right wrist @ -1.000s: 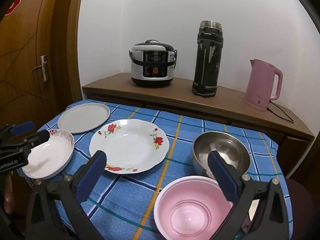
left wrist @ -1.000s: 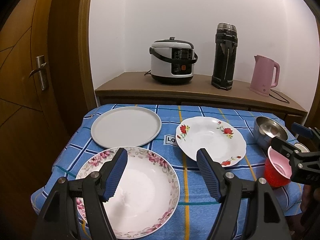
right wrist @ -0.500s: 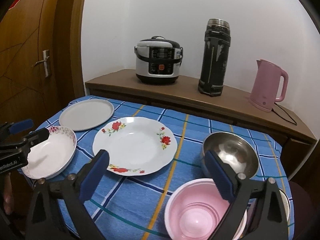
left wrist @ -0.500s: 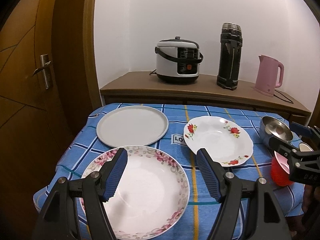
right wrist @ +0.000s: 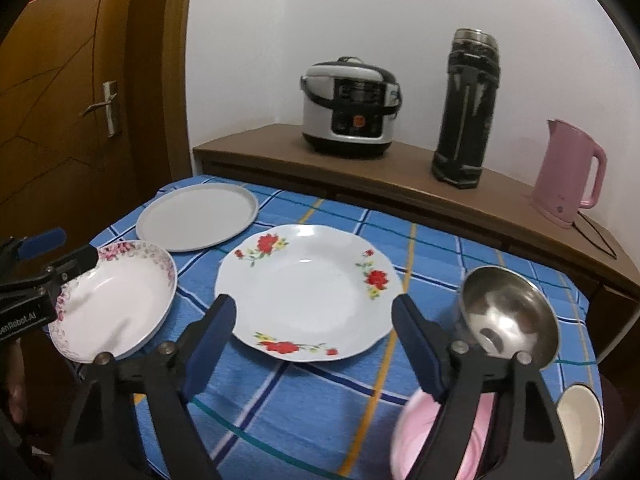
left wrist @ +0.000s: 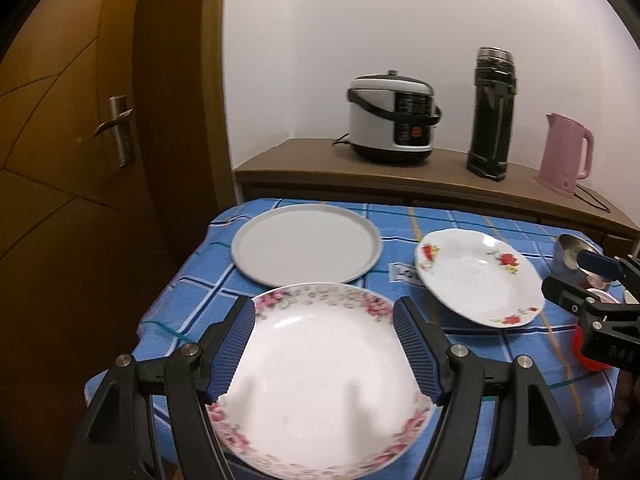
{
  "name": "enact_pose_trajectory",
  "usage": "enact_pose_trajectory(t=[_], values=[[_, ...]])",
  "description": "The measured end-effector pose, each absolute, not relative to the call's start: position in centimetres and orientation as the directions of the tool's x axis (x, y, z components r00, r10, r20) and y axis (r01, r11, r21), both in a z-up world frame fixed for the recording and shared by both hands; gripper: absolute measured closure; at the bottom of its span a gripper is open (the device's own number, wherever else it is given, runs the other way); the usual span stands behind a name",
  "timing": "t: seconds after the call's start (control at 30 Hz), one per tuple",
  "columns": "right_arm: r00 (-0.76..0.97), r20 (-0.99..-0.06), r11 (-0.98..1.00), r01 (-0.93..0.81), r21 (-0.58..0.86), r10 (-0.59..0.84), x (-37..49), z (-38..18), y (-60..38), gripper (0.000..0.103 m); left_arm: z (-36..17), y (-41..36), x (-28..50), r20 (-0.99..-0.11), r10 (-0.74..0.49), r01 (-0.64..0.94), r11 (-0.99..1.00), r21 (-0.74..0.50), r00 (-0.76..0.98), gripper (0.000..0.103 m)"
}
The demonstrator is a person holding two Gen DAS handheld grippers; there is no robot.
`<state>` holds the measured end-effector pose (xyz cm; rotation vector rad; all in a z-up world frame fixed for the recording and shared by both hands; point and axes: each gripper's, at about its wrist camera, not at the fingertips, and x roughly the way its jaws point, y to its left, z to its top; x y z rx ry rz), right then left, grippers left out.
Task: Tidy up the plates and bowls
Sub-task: 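Close both grippers on the pink-floral plate rim and lift it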
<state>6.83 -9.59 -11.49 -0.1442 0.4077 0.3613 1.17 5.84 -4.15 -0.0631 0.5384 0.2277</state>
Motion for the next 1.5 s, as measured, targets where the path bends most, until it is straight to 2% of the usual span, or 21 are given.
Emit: enact_pose_trajectory(t=[0.23, 0.47, 0.63, 0.9, 0.97, 1.03, 1.13, 1.23, 1.27, 1.3, 1.33, 1.4, 1.5], values=[[0.806, -0.445, 0.885, -0.462, -0.062, 0.390, 7.3, -11.8, -6.2, 0.034, -4.9, 9.4, 0.3, -0.534, 0.262, -0.319, 0.948, -0.015, 0.804, 0.029], [0.750, -0.486, 0.838, -0.542, -0.060, 0.450, 8.1, -12.8, -2.1, 0.043, -6.9, 11.9, 0.2, -0.590, 0.291, -0.373, 0.927, -0.020, 0.753, 0.029], [0.719, -0.511, 0.821, -0.569, -0.042, 0.472, 8.7, -13.4, -0.6, 0.046, -7.7, 13.0, 0.2, -0.614, 0.285, -0.387, 0.922, -0.035, 0.736, 0.030], [0.665, -0.563, 0.795, -0.606, -0.023, 0.491, 9.6, -14.3, 0.8, 0.062, -8.5, 13.0, 0.8, -0.631, 0.262, -0.365, 0.930, -0.037, 0.731, 0.030], [0.656, -0.575, 0.792, -0.611, -0.024, 0.489, 9.8, -14.5, 1.1, 0.064, -8.8, 13.0, 0.9, -0.638, 0.253, -0.362, 0.931, -0.043, 0.727, 0.035], [0.645, -0.584, 0.787, -0.617, -0.018, 0.492, 10.0, -14.7, 1.3, 0.069, -9.1, 13.2, 1.0, -0.651, 0.242, -0.360, 0.932, -0.051, 0.719, 0.048], [0.630, -0.604, 0.780, -0.625, -0.020, 0.489, 10.2, -15.0, 1.7, 0.074, -9.7, 13.4, 1.3, -0.673, 0.225, -0.357, 0.932, -0.062, 0.705, 0.056], [0.608, -0.619, 0.770, -0.638, -0.007, 0.497, 10.3, -15.4, 1.9, 0.081, -10.0, 13.3, 1.4, -0.682, 0.217, -0.354, 0.933, -0.065, 0.699, 0.058], [0.601, -0.623, 0.767, -0.642, -0.004, 0.501, 10.3, -15.6, 2.0, 0.085, -10.2, 13.2, 1.4, -0.683, 0.217, -0.354, 0.933, -0.065, 0.697, 0.061], [0.596, -0.622, 0.762, -0.648, 0.000, 0.507, 10.3, -15.6, 2.0, 0.087, -10.3, 13.2, 1.4, -0.687, 0.215, -0.354, 0.933, -0.066, 0.694, 0.069], [0.597, -0.621, 0.761, -0.649, -0.001, 0.509, 10.2, -15.7, 2.0, 0.087, -10.3, 13.2, 1.5, -0.687, 0.207, -0.350, 0.934, -0.074, 0.696, 0.073], [0.597, -0.616, 0.759, -0.651, 0.001, 0.513, 10.2, -15.7, 2.0, 0.087, -10.3, 13.0, 1.5, -0.682, 0.207, -0.346, 0.935, -0.072, 0.701, 0.077], [0.599, -0.611, 0.758, -0.652, 0.004, 0.519, 10.1, -15.7, 2.0, 0.087, -10.3, 12.9, 1.4, -0.677, 0.218, -0.357, 0.931, -0.070, 0.703, 0.077]])
